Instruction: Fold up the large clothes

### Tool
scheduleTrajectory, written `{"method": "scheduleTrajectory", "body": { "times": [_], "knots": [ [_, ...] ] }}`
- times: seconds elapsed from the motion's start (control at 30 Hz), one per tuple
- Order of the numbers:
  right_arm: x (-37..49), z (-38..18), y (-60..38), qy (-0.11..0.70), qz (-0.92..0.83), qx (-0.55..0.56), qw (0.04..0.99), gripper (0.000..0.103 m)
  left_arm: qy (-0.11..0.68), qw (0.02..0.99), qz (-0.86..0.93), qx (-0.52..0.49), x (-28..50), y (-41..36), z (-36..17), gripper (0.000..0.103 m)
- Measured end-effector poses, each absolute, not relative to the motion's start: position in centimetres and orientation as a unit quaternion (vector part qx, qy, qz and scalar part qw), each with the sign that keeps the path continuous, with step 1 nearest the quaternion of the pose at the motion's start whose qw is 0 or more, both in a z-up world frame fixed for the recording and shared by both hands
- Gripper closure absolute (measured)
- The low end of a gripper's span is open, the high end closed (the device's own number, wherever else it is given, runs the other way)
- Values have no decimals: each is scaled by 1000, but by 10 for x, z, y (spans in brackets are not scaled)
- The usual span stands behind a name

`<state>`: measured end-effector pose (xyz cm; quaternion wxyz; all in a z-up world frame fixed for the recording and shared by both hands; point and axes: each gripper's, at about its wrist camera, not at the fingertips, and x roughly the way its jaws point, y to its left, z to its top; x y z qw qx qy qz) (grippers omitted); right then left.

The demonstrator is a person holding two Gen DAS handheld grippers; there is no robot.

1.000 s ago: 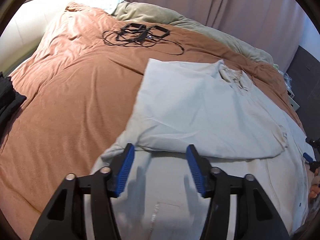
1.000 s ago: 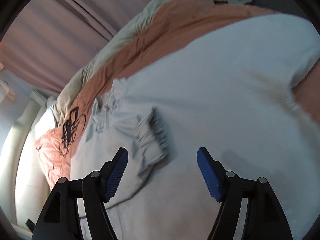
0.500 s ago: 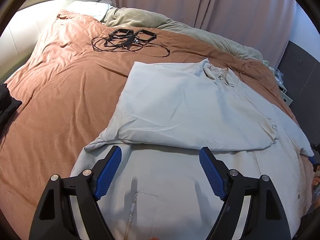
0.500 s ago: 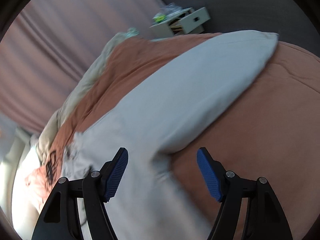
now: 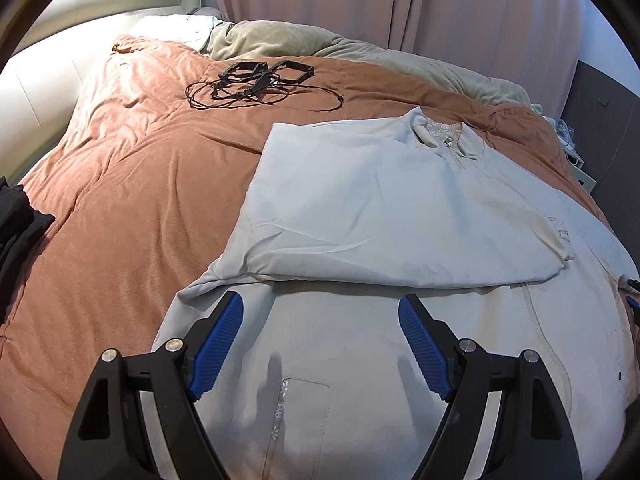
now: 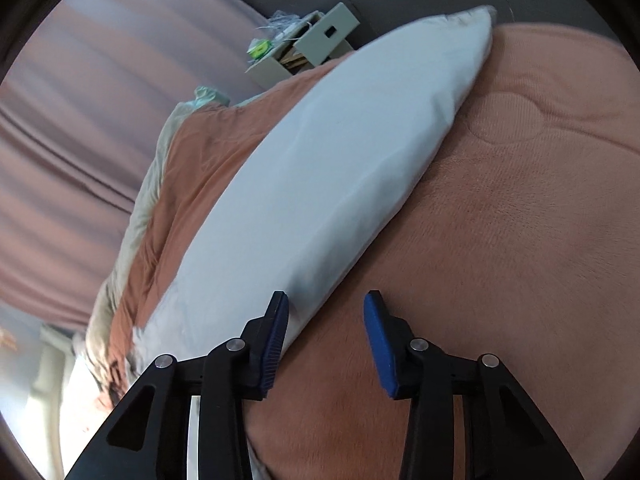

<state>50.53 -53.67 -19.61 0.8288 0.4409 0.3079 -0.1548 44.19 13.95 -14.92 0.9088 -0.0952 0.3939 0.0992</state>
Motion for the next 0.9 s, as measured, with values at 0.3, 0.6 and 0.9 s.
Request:
{"method": "scheduleTrajectory", "body": {
  "times": [0.3, 0.6, 0.9],
  "knots": [
    [514, -194, -540, 274, -144, 454, 835, 97, 386, 914, 94, -86, 438, 135, -144, 22],
    [497, -118, -482, 238, -73, 411, 877, 98, 374, 919, 86, -93, 438, 131, -136, 22],
    [506, -146, -446, 332, -82, 408, 847, 48, 373, 918, 83, -103, 436, 133, -135, 22]
  ]
}}
